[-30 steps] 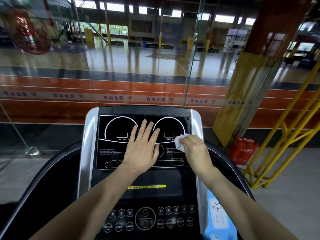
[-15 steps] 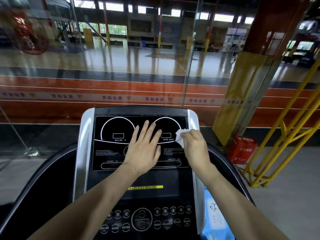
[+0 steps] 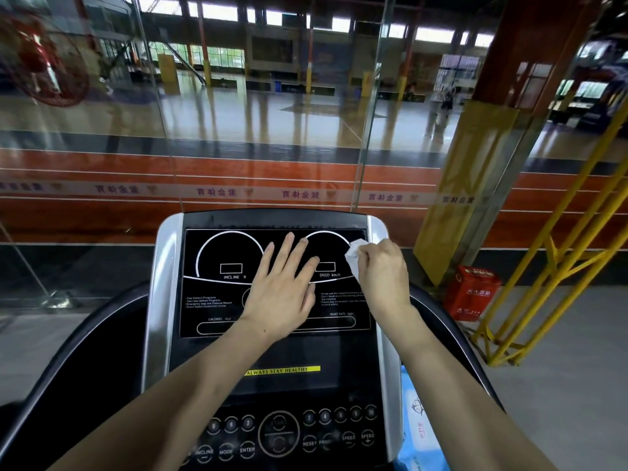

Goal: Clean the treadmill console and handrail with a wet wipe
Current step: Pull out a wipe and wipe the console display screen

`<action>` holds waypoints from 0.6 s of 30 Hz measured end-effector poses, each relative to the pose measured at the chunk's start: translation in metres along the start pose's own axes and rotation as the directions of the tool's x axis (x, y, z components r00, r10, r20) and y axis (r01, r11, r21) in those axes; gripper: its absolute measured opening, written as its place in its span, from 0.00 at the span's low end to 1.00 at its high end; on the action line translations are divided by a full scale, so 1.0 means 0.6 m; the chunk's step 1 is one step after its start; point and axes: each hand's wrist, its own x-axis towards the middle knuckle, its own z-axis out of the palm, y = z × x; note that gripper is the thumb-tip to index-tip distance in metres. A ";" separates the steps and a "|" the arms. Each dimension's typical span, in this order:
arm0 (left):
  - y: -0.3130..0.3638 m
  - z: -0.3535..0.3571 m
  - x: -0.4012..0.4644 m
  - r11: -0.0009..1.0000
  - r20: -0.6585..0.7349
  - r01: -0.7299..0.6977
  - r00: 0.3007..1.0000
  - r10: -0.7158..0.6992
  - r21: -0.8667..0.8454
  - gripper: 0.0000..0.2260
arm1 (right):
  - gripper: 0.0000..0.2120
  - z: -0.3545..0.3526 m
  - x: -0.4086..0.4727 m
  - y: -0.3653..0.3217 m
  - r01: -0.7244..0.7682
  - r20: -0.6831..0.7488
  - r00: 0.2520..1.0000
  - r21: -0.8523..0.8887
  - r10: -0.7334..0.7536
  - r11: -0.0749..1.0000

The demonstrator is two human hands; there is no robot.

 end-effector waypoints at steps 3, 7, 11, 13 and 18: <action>0.002 0.001 0.001 1.000 0.003 -0.007 1.000 0.007 -0.004 0.24 | 0.11 -0.001 0.044 -0.008 -0.044 -0.028 0.999 -0.008 0.043 0.999; 0.006 0.001 -0.003 1.000 -0.003 -0.015 1.000 0.015 -0.012 0.24 | 0.09 0.000 0.053 -0.015 -0.087 -0.004 0.996 0.037 0.087 0.996; 0.009 0.006 -0.016 1.000 0.001 0.004 1.000 -0.004 -0.009 0.23 | 0.06 0.003 0.003 -0.003 -0.064 -0.069 0.996 0.016 0.065 0.998; 0.007 0.010 -0.026 1.000 0.009 0.010 1.000 -0.010 -0.012 0.24 | 0.07 0.008 -0.043 0.001 -0.023 -0.069 0.997 0.006 0.023 1.000; 0.005 0.016 -0.048 1.000 0.019 -0.004 1.000 0.004 -0.006 0.23 | 0.13 0.006 -0.084 0.019 0.086 0.024 0.996 -0.013 -0.086 0.996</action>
